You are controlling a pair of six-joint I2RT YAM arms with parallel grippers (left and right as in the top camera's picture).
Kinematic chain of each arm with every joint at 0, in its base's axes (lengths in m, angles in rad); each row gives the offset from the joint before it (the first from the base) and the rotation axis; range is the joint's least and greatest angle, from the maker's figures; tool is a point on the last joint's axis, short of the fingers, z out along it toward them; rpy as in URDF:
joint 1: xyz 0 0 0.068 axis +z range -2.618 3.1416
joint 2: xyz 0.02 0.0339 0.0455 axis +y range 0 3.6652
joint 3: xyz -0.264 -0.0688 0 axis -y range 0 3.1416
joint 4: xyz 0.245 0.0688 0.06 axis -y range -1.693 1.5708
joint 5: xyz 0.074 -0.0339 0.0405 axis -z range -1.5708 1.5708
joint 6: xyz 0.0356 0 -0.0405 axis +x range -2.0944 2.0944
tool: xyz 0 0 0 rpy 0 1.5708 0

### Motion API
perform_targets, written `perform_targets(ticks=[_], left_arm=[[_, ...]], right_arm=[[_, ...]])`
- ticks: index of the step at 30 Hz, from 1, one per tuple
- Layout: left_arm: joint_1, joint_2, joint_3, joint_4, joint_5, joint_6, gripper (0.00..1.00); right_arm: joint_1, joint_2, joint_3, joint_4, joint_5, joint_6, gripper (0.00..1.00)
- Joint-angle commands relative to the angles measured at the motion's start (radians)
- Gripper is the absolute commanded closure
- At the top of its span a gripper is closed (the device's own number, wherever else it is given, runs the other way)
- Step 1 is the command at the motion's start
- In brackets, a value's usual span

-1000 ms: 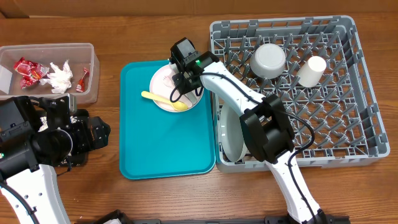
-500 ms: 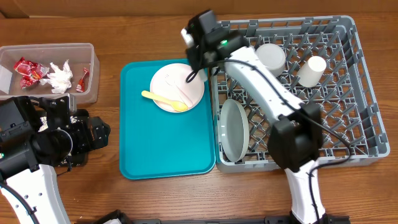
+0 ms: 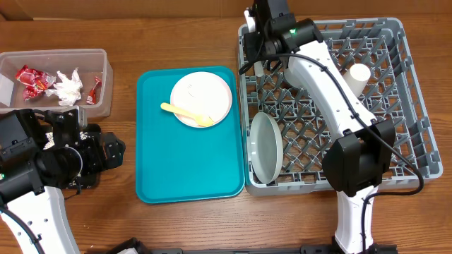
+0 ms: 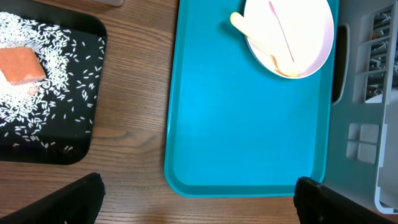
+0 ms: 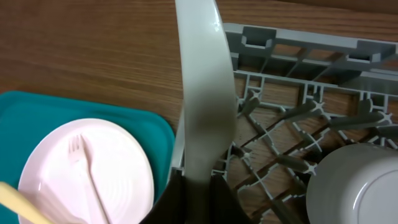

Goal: Sort waste into correct bins and load items into the dishwasher rack
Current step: 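Carry the knife right into the dish rack and release it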

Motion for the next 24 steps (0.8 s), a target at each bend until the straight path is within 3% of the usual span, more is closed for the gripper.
perform_targets(ticks=[1,16,24], left_arm=[[0.007,0.002,-0.007,0.004,0.01,0.008,0.0],[0.007,0.002,-0.007,0.004,0.01,0.008,0.0],[0.007,0.002,-0.007,0.004,0.01,0.008,0.0]], right_arm=[[0.008,-0.016,-0.015,0.016,0.018,0.016,0.96],[0.008,-0.015,-0.106,0.079,0.063,0.045,0.87],[0.008,-0.015,-0.106,0.079,0.062,0.045,0.54]])
